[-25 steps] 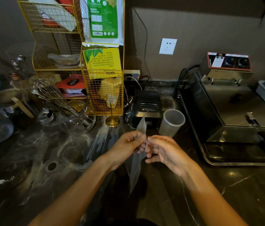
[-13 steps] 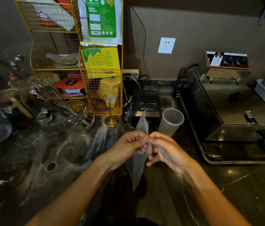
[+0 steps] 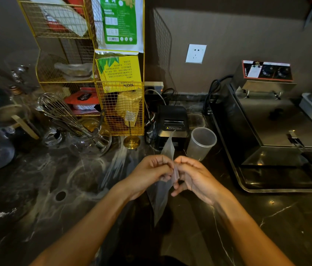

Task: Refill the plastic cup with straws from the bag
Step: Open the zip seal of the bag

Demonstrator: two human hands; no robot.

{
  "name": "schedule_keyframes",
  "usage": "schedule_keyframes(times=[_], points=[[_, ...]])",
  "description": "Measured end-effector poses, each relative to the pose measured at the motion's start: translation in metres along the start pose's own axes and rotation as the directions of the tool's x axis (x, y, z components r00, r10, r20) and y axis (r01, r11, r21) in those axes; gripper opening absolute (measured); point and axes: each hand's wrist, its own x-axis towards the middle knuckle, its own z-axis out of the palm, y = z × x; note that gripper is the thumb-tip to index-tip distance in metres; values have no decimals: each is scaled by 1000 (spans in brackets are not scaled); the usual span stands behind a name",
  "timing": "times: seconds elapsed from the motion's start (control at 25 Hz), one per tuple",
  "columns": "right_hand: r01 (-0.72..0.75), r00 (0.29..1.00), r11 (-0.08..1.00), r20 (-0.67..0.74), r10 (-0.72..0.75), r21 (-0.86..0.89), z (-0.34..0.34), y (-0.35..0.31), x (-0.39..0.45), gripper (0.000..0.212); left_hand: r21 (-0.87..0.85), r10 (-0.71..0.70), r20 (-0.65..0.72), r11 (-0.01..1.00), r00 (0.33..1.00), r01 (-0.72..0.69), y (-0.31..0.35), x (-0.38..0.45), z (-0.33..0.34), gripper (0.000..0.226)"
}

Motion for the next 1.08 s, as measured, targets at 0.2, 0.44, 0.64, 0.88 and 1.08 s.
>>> schedule_keyframes(times=[0.2, 0.44, 0.64, 0.88, 1.08], points=[[23, 999, 988, -33, -28, -153, 5, -3, -1, 13, -30, -65, -29, 997, 997, 64, 1, 1, 1, 25], [10, 999, 971, -30, -18, -240, 6, -4, -2, 6, 328, -26, -125, 942, 992, 66, 10, 4, -4, 20], [43, 988, 971, -134, -76, -236, 5, -13, -1, 5, 146, -17, -219, 988, 975, 50, 19, 4, -5, 10], [2, 989, 987, -148, -26, -160, 9, -15, 0, 45, 112, 12, -226, 994, 974, 14, 14, 2, 8, 9], [-91, 992, 996, -86, 89, -15, 2, -10, -1, 27, 50, -42, -159, 997, 986, 51, 5, -3, 7, 24]])
